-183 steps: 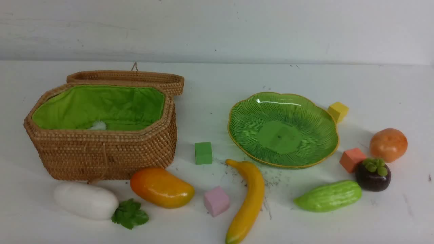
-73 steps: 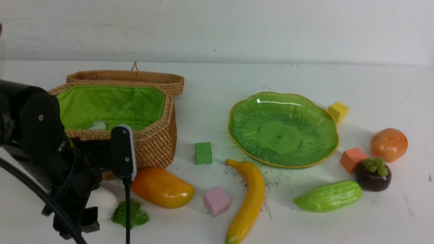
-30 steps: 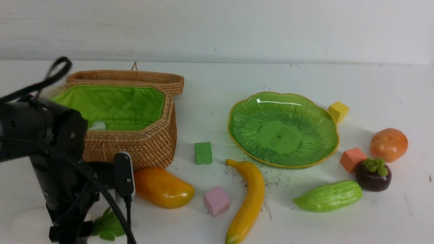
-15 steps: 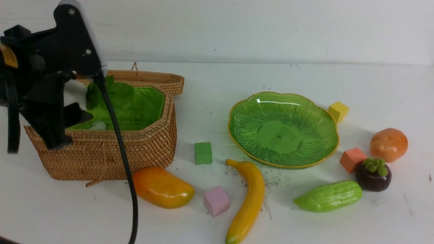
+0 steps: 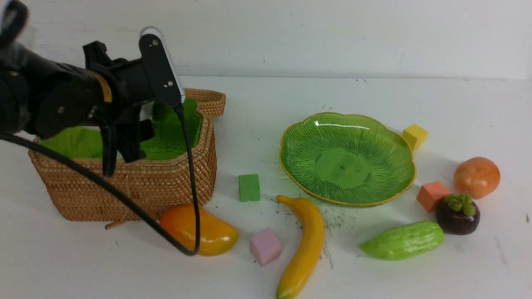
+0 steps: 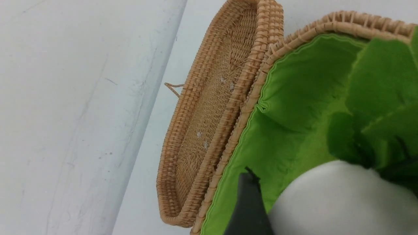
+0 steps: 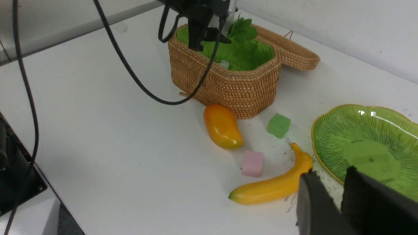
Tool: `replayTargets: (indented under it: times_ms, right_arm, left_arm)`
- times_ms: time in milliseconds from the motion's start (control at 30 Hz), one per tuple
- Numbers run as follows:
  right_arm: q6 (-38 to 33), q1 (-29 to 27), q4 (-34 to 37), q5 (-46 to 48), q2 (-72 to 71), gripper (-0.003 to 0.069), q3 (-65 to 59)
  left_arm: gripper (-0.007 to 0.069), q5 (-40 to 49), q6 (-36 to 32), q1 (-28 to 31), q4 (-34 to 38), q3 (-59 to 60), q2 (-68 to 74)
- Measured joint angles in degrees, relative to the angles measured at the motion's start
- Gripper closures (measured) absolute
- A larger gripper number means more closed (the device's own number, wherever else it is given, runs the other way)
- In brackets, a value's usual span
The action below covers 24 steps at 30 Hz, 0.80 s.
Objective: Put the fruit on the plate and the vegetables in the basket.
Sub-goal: Take a daikon with your left arm and place it on the basket on the left, then grab the mango with your left arm and place it on the right plate
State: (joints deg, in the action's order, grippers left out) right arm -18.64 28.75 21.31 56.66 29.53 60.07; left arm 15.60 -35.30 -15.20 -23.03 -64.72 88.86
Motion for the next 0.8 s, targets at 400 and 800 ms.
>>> replayTargets:
  times_ms: [400,800]
  right_arm:
    - [0.8,0.0,0.0,2.6,0.0,0.0497,0.0]
    - [0.8,0.0,0.0,2.6,0.0,0.0496,0.0]
  left_arm:
    - [-0.0038,5.7,18.1,0.0,-8.7,0.0,-1.2]
    - [0.042,18.7,40.8,-2.4,9.8,-0.1,-13.4]
